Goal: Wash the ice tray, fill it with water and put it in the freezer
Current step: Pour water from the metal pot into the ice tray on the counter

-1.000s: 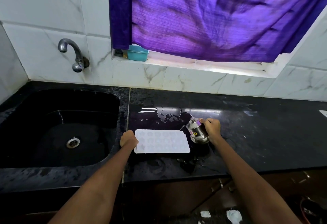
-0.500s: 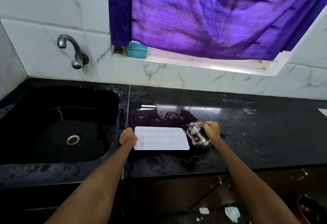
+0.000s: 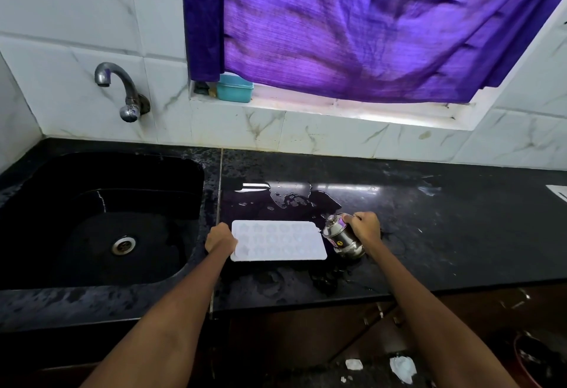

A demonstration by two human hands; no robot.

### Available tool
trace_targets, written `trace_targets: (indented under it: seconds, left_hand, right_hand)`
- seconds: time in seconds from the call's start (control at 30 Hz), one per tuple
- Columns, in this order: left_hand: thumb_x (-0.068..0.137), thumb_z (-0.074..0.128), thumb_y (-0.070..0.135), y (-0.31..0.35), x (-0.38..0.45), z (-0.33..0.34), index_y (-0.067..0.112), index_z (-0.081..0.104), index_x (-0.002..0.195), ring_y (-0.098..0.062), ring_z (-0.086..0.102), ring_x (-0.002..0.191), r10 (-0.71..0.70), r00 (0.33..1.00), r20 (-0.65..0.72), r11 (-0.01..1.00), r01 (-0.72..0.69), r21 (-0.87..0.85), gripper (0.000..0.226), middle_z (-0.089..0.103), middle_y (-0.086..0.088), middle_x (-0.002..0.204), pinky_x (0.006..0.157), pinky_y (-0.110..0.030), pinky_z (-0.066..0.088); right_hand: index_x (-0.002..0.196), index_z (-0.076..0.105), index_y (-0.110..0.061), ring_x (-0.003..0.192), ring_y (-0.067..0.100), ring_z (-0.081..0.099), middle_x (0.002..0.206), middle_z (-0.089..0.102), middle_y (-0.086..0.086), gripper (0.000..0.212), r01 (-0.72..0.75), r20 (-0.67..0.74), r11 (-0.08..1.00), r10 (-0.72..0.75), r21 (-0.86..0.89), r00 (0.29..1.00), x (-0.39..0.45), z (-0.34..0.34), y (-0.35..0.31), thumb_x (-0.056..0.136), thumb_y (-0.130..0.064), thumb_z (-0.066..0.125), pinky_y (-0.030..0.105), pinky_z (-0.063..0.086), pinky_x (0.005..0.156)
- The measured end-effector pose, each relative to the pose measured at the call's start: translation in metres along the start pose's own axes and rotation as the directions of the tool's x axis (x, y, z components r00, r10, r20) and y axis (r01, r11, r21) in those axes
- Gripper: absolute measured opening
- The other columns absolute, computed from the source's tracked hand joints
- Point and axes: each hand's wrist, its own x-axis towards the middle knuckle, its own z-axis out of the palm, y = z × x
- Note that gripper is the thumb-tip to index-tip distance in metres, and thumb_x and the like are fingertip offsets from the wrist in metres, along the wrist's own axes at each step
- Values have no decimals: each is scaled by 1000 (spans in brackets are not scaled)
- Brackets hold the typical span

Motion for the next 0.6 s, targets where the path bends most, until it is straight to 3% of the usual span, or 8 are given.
trace_targets:
  seconds: [0.3, 0.6]
  left_hand:
    - [85, 68, 15, -1, 0, 1, 2, 57, 121, -33, 57, 118, 3, 1000, 7, 1000, -3, -5, 40, 58, -17, 129, 94, -39, 50]
    - [84, 69, 17, 1, 3, 0, 3, 58, 120, -31, 58, 117, -5, 1000, 15, 1000, 4, 10, 40, 59, -16, 128, 92, -38, 50]
  right_hand:
    - [46, 43, -9, 51, 19, 37, 51, 41, 9, 41, 0, -7, 1000, 0, 9, 1000, 3, -1, -1, 79, -11, 67, 26, 27, 52]
    - [42, 36, -13, 47, 14, 31, 46, 33, 2, 47, -71, -63, 965, 89, 252, 994, 10, -5, -3, 76, -3, 67, 26, 26, 47]
